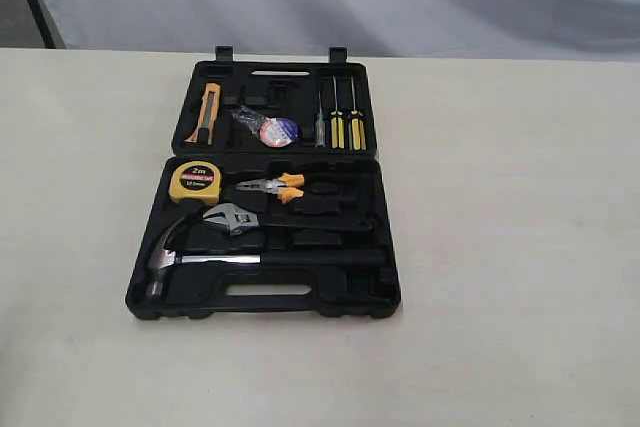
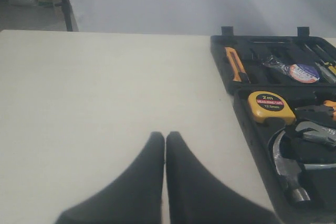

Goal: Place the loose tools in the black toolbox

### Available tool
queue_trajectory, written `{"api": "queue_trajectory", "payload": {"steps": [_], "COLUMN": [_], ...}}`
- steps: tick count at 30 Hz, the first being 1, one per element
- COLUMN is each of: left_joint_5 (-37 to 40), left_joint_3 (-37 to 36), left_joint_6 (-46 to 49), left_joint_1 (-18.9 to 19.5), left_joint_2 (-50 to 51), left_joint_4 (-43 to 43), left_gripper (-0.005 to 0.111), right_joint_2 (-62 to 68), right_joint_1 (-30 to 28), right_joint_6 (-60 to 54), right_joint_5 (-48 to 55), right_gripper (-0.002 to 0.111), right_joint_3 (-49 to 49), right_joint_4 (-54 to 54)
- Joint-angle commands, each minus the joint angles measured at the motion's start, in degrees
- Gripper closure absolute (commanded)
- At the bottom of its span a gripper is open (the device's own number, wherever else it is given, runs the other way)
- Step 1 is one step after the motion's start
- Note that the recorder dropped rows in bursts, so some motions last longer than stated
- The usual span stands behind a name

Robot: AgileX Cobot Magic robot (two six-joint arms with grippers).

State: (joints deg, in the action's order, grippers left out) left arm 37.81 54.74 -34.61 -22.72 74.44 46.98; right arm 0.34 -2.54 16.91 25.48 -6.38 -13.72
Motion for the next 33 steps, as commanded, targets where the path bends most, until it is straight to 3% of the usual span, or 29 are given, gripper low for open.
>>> {"api": "queue_trajectory", "payload": {"steps": [1, 5, 12, 33], "left_joint_5": [-0.97, -0.97, -0.97, -0.97], "left_joint_3": [-0.53, -0.53, -0.53, -0.53], "left_joint_6": [-0.59, -0.59, -0.59, -0.59], "left_joint_1": [0.19, 0.19, 0.19, 0.19], "left_joint_2": [-0.46, -0.46, -0.46, -0.46], "left_joint_4": [-0.78, -0.78, -0.78, -0.78], "left_gripper": [0.105, 0.105, 0.105, 0.105], "right_joint_2": [-0.34, -0.34, -0.34, -0.34], "right_joint_1": [-1.36, -1.36, -1.36, -1.36], "right_joint_6": [0.32, 0.32, -3.82, -5.84], "right_joint_5": [-1.18, -1.18, -6.22, -5.92], "right_gripper": [0.108, 0.108, 0.108, 0.108], "right_joint_3": [2.33, 3.74, 6.38, 6.38], "right_joint_4": [2.76, 7.18, 6.23, 6.46]}}
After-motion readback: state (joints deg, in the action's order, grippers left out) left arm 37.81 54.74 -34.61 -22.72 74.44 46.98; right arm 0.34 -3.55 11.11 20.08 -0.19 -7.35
